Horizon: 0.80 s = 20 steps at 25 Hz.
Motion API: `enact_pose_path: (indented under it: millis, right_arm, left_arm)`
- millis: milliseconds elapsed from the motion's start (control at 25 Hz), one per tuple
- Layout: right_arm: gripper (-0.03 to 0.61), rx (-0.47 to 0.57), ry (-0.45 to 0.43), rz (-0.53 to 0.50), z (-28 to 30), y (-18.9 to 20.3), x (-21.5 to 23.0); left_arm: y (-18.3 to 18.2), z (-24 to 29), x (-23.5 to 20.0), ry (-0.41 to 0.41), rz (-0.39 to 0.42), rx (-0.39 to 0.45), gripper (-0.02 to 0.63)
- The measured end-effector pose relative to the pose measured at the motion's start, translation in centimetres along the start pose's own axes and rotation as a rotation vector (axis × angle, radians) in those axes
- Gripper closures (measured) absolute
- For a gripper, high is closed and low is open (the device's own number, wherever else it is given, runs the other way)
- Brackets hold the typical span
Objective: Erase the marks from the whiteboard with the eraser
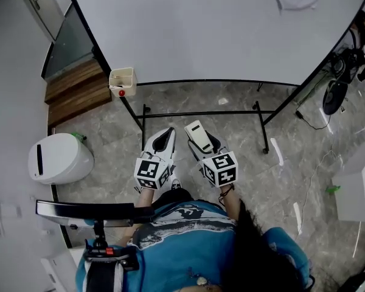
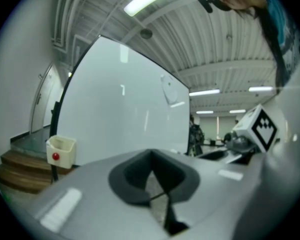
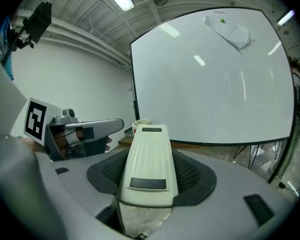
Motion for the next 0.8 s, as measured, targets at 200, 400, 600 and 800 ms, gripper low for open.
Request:
enact_pose_path:
  millis: [200,400,600,800]
  right_arm:
    - [0.314,0.036,0.014,0.001,5.0,-2.9,1.1]
    - [0.314,0.085,0.058,-0.071,8.2,-7.0,3.6]
    - [0.316,0.177,0.098,-0.161,10.0,-13.6,7.5]
    - [0.316,0.300,0.132,-0.276,10.4,-22.2,12.2]
  left_arm:
    - [-0.6,3.3,-4.8,0.028,-0.005,0.012,0.611]
    - [0.0,5.1,-7.4,0.038,-0.026,0.006,0.611]
    - [0.6,6.9,-8.5,0.029,-0.058,-0.008,0.611]
    - [0.9,9.0,-9.0,0.003,-0.070,-0.013,0.611]
Point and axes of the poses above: the fingertips, and each gripper's own axes: z forward along the fingers, x to its right, y out of its underside, the point moved 2 cm from there along -z, backward along the fingers, and after that the axes turned 4 degrees about x, right-handed, at the moved point
